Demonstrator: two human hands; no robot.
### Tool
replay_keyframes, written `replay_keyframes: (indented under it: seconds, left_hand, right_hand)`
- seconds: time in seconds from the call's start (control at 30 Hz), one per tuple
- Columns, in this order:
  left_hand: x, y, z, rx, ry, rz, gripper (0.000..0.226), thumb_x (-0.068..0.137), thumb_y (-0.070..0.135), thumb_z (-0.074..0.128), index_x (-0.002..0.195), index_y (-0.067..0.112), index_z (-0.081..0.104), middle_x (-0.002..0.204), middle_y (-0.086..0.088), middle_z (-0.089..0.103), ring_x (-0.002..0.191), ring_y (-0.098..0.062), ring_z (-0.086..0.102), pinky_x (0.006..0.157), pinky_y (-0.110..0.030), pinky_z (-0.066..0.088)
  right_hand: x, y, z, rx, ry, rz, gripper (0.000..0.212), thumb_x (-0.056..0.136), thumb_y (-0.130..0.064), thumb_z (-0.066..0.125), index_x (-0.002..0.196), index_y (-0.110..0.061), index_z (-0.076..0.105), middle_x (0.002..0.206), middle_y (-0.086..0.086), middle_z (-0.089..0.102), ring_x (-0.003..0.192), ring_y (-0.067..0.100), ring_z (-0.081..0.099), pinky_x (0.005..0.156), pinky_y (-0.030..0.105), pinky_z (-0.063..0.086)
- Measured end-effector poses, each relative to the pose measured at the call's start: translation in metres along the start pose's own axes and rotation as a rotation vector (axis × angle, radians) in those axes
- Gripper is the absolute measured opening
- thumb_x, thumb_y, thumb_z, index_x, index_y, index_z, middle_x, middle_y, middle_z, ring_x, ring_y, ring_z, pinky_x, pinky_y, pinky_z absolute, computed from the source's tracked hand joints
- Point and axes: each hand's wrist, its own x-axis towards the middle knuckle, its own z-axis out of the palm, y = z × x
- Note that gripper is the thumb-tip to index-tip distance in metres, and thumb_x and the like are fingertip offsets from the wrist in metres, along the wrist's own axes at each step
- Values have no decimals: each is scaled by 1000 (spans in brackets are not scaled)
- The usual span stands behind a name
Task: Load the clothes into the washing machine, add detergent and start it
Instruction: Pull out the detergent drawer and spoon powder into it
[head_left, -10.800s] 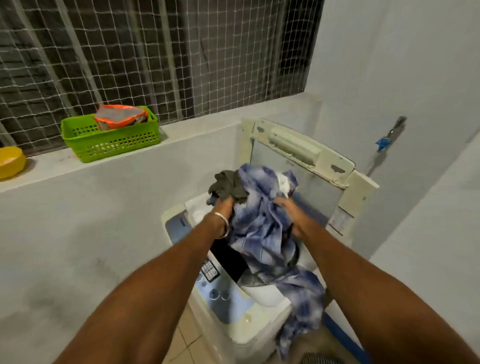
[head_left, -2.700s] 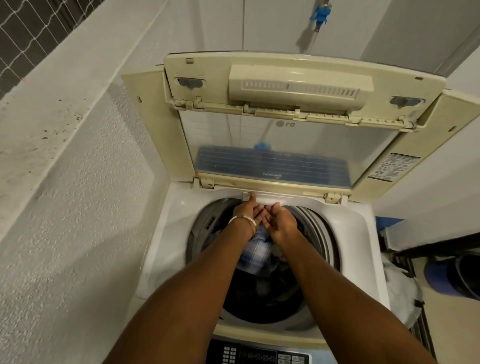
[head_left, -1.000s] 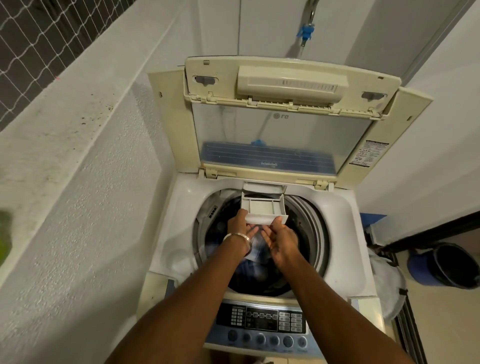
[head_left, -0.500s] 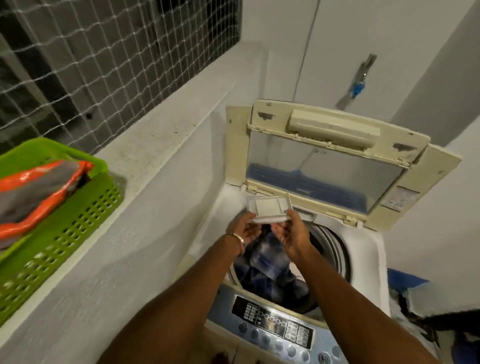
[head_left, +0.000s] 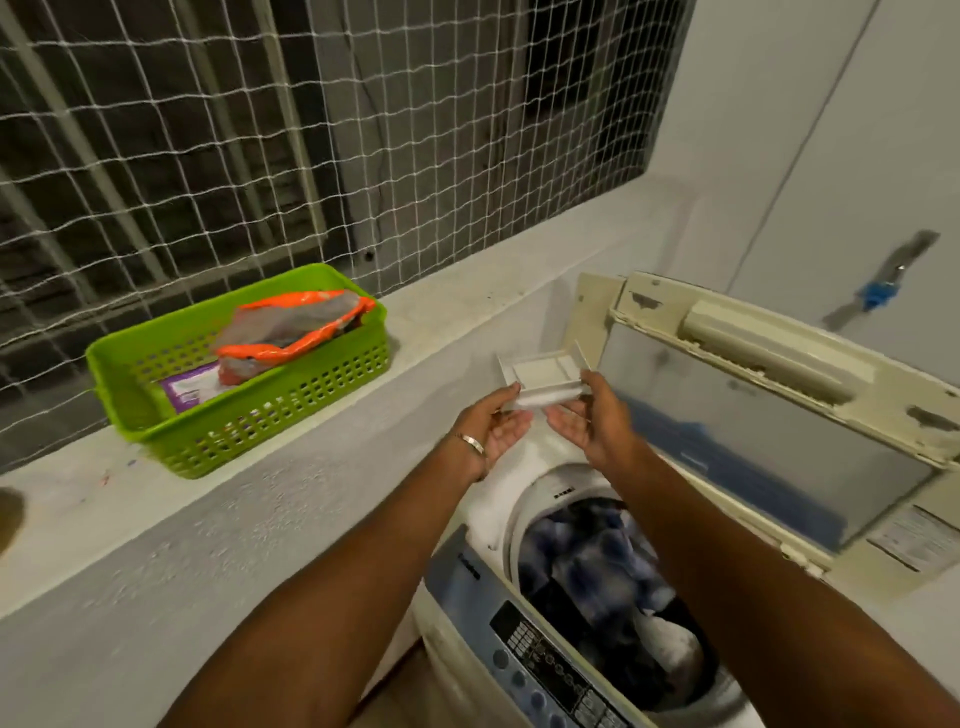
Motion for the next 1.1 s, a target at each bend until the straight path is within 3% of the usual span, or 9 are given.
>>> replay_keyframes:
  seconds: [0.13, 0.23, 0.37, 0.5, 0.6, 0.7, 0.9, 1.03, 1.1]
  left_hand:
    - [-14, 22, 6, -56, 56, 84, 41, 80, 27, 76, 108, 2, 59, 89, -12, 60, 79, -18, 66, 82, -27, 58]
    - [-22, 39, 11, -107, 86, 154, 35, 79, 26, 76, 102, 4, 61, 88, -11, 59, 78, -18, 66, 78, -26, 59]
    - [-33, 61, 15, -179, 102, 232, 28, 82, 25, 74, 97, 7, 59, 86, -11, 58, 77, -17, 65, 83, -27, 56]
    - [-36, 76, 14, -252, 138, 278, 37, 83, 25, 73, 108, 3, 58, 86, -10, 58, 77, -16, 65, 71, -24, 59]
    - [-37, 83, 12, -299, 160, 302, 18, 88, 19, 67, 94, 4, 58, 82, -10, 59, 73, -15, 63, 59, -21, 59]
    - [-37, 89, 11, -318, 184, 309, 15, 91, 15, 63, 88, 3, 56, 81, -10, 58, 72, -16, 62, 59, -21, 57]
    - [-36, 98, 9, -324, 223, 325, 27, 94, 10, 57, 118, -2, 51, 78, -11, 53, 70, -19, 60, 48, -21, 57]
    - [-35, 101, 2, -310, 231, 285, 8, 96, 8, 53, 95, 1, 52, 80, -11, 51, 71, -20, 59, 50, -23, 56]
    - [-34, 102, -1, -303, 228, 273, 6, 95, 7, 53, 94, 2, 52, 84, -11, 51, 73, -21, 59, 55, -24, 56]
  right_hand:
    - [-1, -17, 30, -57, -55, -49, 38, 91, -39, 63, 110, -6, 61, 99, 18, 70, 67, 25, 72, 61, 33, 62]
    - [0, -29, 53, -100, -73, -82, 30, 90, -37, 64, 97, -8, 61, 101, 23, 69, 63, 25, 72, 54, 30, 60]
    - [3, -41, 85, -137, -87, -101, 25, 92, -33, 62, 92, -8, 60, 100, 24, 69, 69, 27, 70, 58, 31, 62]
    - [11, -48, 114, -147, -92, -122, 24, 94, -27, 60, 98, -4, 58, 106, 23, 66, 78, 29, 70, 63, 33, 62]
    - [18, -50, 131, -176, -87, -131, 25, 94, -23, 59, 107, -2, 56, 112, 22, 63, 83, 30, 69, 61, 34, 61]
    - [24, -50, 144, -206, -70, -124, 26, 94, -22, 59, 109, -1, 56, 110, 19, 61, 78, 28, 67, 60, 34, 61]
    - [37, -45, 164, -289, -38, -162, 31, 88, -20, 60, 110, 2, 56, 114, 21, 59, 80, 30, 66, 66, 36, 61]
    - [42, -40, 173, -418, 2, -195, 41, 87, -27, 60, 115, 3, 60, 109, 20, 64, 78, 33, 70, 50, 29, 58]
    - [45, -37, 176, -503, 33, -213, 41, 86, -34, 61, 112, -1, 62, 105, 16, 65, 80, 31, 71, 42, 24, 53]
